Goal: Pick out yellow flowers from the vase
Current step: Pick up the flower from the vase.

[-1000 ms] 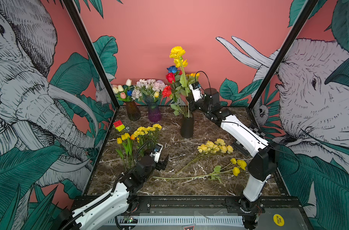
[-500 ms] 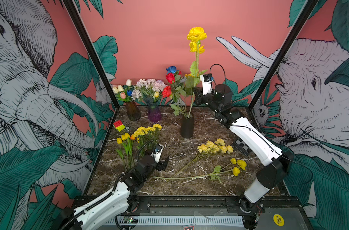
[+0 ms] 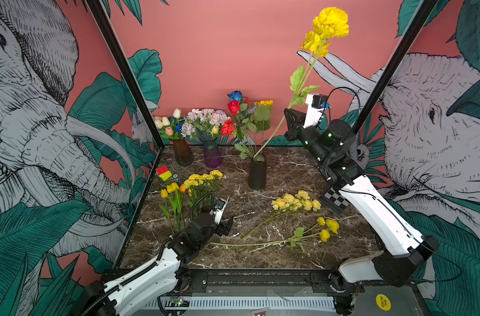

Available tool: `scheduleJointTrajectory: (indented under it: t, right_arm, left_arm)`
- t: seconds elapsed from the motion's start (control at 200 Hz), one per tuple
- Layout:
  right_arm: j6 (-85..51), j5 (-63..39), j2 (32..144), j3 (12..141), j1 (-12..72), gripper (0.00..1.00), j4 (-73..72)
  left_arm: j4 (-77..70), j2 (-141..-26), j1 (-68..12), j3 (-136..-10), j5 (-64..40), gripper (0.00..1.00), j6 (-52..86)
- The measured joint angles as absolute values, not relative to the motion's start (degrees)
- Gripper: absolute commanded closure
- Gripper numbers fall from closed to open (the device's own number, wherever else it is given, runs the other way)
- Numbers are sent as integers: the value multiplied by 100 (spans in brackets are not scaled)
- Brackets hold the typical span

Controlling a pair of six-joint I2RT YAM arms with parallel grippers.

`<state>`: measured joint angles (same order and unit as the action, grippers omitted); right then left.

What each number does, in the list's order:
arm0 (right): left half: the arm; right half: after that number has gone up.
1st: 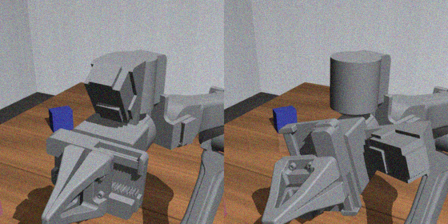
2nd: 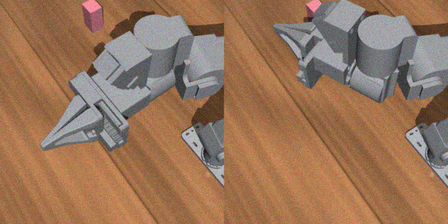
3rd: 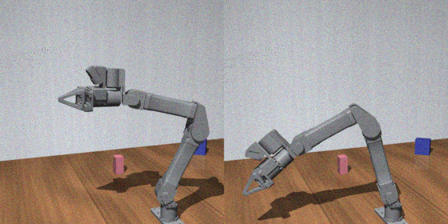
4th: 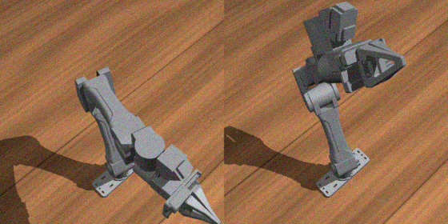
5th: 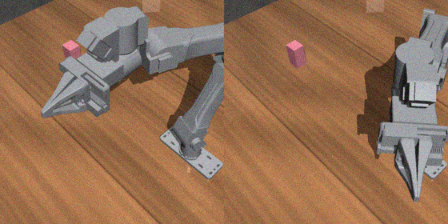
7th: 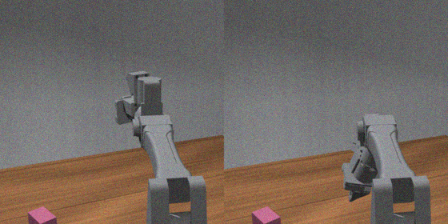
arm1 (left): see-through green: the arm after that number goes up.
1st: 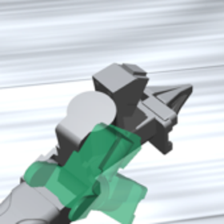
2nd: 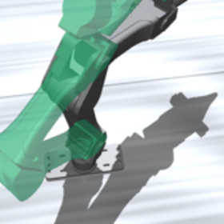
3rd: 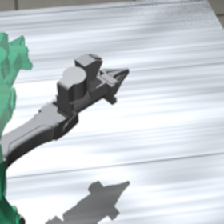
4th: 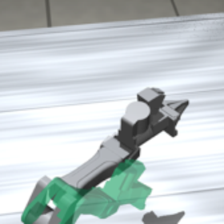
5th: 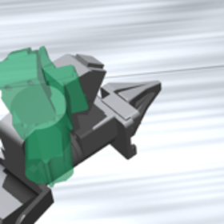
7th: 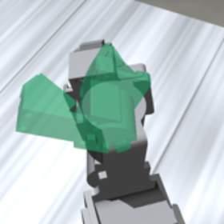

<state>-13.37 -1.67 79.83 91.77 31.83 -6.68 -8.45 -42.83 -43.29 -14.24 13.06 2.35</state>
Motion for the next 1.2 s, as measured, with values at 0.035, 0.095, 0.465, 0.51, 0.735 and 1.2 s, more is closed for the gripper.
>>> scheduleJointTrajectory:
  t: [0.035, 0.095, 0.465, 0.51, 0.735, 1.2]
  right_arm:
    - [-1356, -145, 7891, 9105, 3183, 100, -685]
    - [-1378, -99, 7721, 8960, 3183, 100, -703]
    - [-1739, 185, 6331, 7564, 3183, 100, -672]
    - [-1789, 248, 6066, 7323, 3183, 100, -646]
    - [-2178, 471, 4912, 6361, 3183, 100, -528]
    - [-3651, 434, 4274, 4283, 3183, 100, -716]
  left_arm:
    - [-845, -4244, -4329, -1424, 1315, 4, 235]
    - [-845, -4167, -4329, -1424, 1339, 4, 235]
    - [-843, -3992, -4329, -1424, 1481, 4, 231]
    - [-843, -3988, -4329, -1424, 1496, 4, 231]
    - [-847, -3957, -4329, -1422, 1549, 5, 228]
    - [-255, -4014, -4329, -2561, 1122, 6, 508]
